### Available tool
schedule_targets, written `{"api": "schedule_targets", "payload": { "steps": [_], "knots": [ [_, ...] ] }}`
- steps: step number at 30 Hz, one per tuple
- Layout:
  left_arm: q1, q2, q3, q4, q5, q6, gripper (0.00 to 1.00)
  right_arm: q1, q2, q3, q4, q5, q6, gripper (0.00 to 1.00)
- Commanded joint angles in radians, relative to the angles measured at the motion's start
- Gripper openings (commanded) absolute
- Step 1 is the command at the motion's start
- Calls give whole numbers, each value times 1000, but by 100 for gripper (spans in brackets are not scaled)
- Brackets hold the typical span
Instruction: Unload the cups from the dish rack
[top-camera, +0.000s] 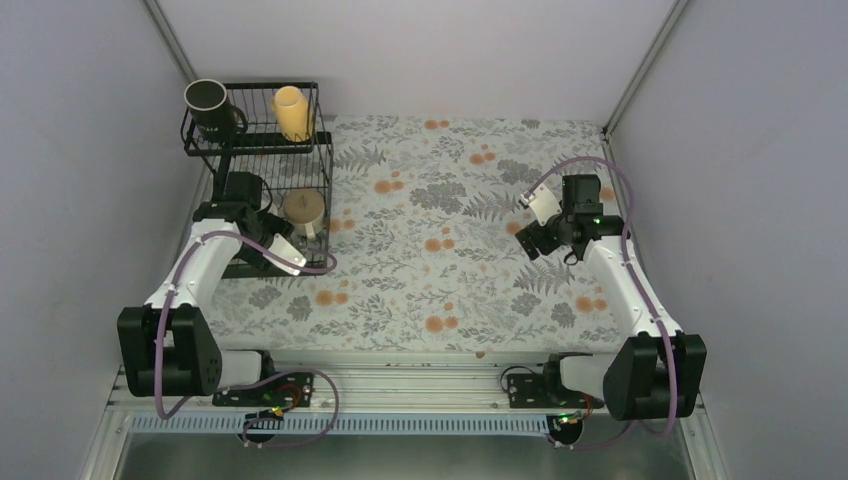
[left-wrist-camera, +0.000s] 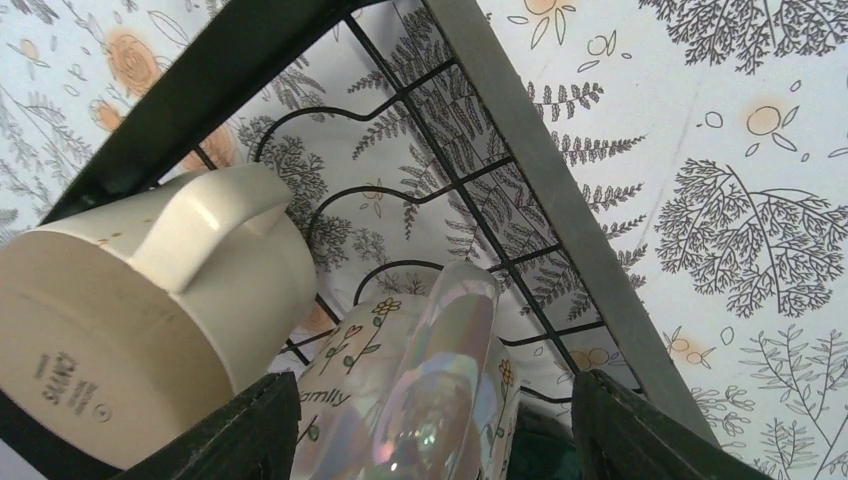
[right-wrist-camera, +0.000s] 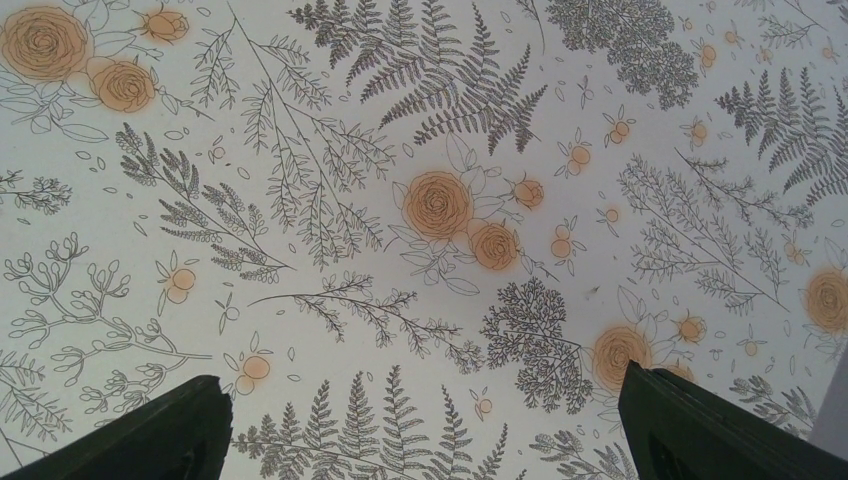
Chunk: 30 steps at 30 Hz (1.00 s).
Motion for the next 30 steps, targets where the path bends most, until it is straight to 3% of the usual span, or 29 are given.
{"api": "schedule_targets", "payload": {
  "steps": [1, 6, 14, 16, 30],
  "knots": [
    [1, 6, -42, 91, -13, 235, 66, 6, 11, 15, 20, -3, 4, 100],
    [-3, 15, -76, 145, -23, 244, 53, 6, 23, 32, 5, -2, 6, 100],
    [-52, 53, -33, 62, -118, 160, 9, 5, 10, 47, -17, -3, 11, 100],
    [-63, 71, 5, 8, -131, 116, 3, 6, 4, 47, -18, -1, 12, 100],
    [-85, -41, 114, 12, -99, 132, 2, 5, -38, 56, -26, -4, 28, 100]
  ]
}}
